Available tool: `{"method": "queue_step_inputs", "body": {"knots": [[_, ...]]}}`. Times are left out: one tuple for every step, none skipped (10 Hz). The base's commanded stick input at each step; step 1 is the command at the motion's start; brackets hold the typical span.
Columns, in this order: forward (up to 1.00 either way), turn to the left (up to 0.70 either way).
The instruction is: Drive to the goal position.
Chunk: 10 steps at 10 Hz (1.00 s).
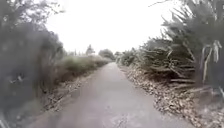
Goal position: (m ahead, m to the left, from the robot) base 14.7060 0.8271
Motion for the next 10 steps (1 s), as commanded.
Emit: {"method": "queue_step_inputs", "body": {"knots": [[1.00,0.00],[1.00,0.00],[1.00,0.00],[1.00,0.00],[1.00,0.00],[1.00,0.00],[1.00,0.00],[1.00,0.00],[1.00,0.00],[1.00,0.00]]}}
